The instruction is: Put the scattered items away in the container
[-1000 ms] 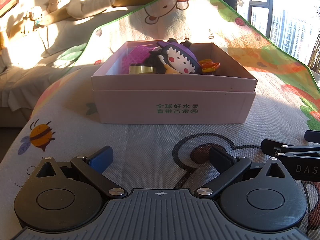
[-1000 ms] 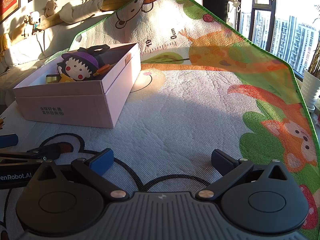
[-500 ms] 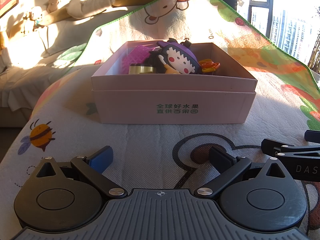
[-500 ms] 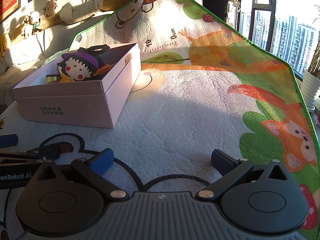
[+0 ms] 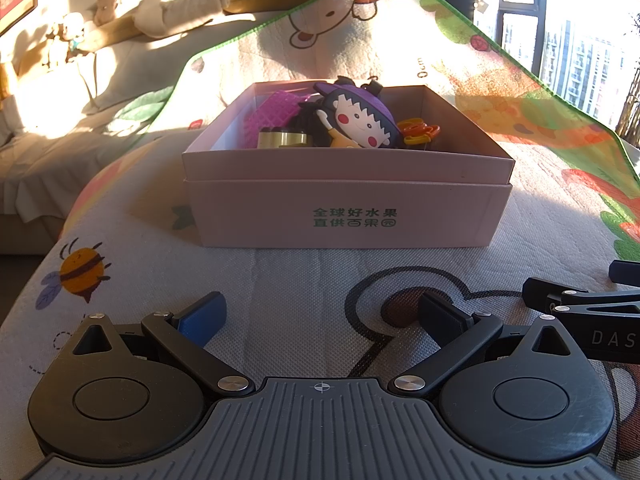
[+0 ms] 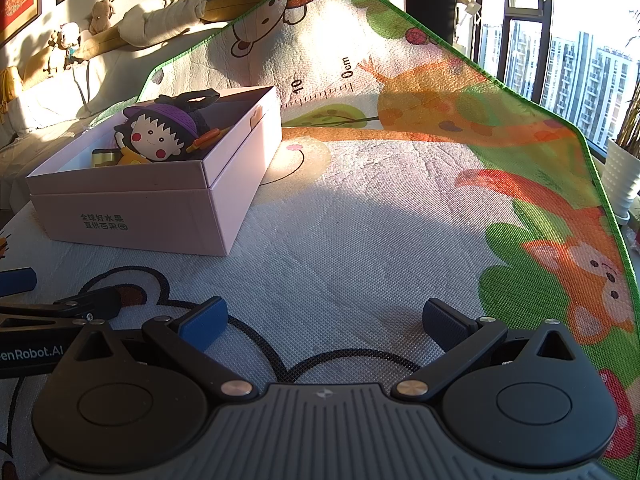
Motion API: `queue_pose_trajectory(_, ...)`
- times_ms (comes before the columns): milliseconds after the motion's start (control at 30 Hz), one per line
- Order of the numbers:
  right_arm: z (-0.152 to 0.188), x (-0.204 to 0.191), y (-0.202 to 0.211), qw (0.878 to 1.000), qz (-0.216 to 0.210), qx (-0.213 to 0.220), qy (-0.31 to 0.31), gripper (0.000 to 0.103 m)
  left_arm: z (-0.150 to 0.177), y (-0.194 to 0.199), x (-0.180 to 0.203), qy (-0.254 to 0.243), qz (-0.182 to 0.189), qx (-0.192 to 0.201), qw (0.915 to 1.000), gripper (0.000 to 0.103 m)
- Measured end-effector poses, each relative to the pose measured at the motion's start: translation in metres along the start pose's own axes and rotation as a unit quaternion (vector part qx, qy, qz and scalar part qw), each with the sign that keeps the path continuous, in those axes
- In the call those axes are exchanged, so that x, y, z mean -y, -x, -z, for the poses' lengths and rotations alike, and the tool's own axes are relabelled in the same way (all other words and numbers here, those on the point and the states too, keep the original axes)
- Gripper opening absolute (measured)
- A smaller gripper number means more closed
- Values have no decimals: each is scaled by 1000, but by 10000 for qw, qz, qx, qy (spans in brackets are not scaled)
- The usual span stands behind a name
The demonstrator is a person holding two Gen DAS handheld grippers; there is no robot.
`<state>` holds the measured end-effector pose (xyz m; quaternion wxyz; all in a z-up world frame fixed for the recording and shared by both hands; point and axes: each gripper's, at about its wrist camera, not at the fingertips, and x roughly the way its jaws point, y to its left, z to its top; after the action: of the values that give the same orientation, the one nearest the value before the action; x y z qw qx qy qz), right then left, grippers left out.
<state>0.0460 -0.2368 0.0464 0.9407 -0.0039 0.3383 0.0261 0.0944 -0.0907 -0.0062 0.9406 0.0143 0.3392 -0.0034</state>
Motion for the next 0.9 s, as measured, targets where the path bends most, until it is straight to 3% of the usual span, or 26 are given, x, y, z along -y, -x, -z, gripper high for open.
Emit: queue_pose_trajectory(900, 0, 0, 0, 10000, 2, 0, 0, 103, 0, 0, 0, 0, -2, 1, 10000, 103)
